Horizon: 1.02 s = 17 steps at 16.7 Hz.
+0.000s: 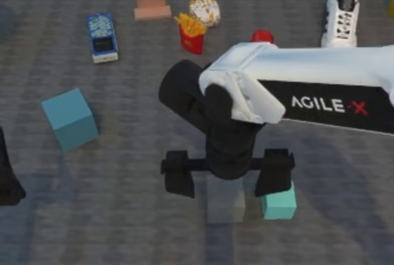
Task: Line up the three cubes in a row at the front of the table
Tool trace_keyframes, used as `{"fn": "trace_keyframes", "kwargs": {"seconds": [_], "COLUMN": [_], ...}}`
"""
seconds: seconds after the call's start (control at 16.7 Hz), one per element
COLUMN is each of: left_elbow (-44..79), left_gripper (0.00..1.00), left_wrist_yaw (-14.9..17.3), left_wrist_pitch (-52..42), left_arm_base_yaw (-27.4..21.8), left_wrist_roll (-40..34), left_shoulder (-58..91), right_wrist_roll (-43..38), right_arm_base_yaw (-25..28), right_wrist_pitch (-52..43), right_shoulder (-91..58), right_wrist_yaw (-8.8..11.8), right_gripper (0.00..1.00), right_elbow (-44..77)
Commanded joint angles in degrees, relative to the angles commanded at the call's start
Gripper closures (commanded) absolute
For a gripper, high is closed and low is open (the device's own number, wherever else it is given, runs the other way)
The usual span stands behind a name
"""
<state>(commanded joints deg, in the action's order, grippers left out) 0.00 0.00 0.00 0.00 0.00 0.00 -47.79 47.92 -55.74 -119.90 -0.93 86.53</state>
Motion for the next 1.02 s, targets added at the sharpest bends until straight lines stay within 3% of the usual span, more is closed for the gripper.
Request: {"fn": "trace_keyframes", "kwargs": {"seconds": [0.36,0.72,1.02], "left_elbow": [0.0,0.0,7.6], "left_gripper": [0.0,0.0,0.0], "left_wrist_yaw": [0.0,0.0,0.2], "left_wrist_pitch": [0.0,0.0,-5.4], "left_arm_base_yaw": [0.0,0.0,-0.9], "left_wrist_roll": [0.0,0.0,4.2], "left_shoulder": [0.0,0.0,7.7], "right_wrist_roll": [0.0,0.0,4.3], "right_arm_base_yaw": [0.4,0.2,-3.6], "right_wrist_pitch": [-11.1,-11.8,-7.6], "right_shoulder": [3.3,3.5,12.3], "right_wrist_yaw": [0.0,0.0,-2.7], "right_gripper": [0.0,0.0,0.0], "right_elbow": [7.5,8.1,1.4]}}
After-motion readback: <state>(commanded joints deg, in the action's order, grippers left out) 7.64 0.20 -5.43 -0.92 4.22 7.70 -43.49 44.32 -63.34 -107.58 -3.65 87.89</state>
